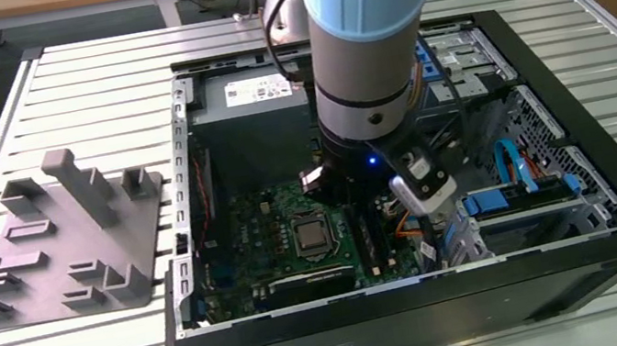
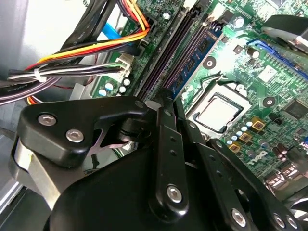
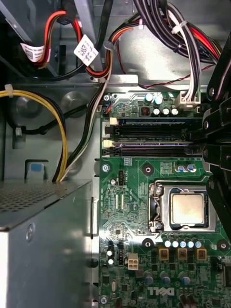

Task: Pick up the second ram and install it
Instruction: 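Insert the second ram into the second slot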

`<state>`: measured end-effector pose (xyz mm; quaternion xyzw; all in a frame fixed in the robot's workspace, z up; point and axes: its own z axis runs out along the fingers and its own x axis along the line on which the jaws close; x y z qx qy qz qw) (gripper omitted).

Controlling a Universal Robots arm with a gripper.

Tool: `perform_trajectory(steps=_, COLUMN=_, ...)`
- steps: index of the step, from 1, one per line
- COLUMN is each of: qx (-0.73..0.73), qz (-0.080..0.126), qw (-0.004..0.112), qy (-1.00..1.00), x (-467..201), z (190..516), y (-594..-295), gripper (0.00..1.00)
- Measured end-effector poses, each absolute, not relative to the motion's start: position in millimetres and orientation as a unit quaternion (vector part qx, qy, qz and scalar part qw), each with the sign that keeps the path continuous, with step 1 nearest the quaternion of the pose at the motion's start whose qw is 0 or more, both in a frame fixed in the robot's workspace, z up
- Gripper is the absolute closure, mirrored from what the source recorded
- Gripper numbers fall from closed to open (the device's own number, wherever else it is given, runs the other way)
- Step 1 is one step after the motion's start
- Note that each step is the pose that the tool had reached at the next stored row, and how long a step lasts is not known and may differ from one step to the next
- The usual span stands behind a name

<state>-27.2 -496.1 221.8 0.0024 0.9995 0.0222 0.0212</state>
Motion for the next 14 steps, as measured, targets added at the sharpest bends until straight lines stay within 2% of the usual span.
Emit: perform_trajectory(steps=14, qx=0.015, qz=0.019, qw=0.022, qy=0.999, x=-27.6, z=218.2, y=-496.1, gripper=0.86)
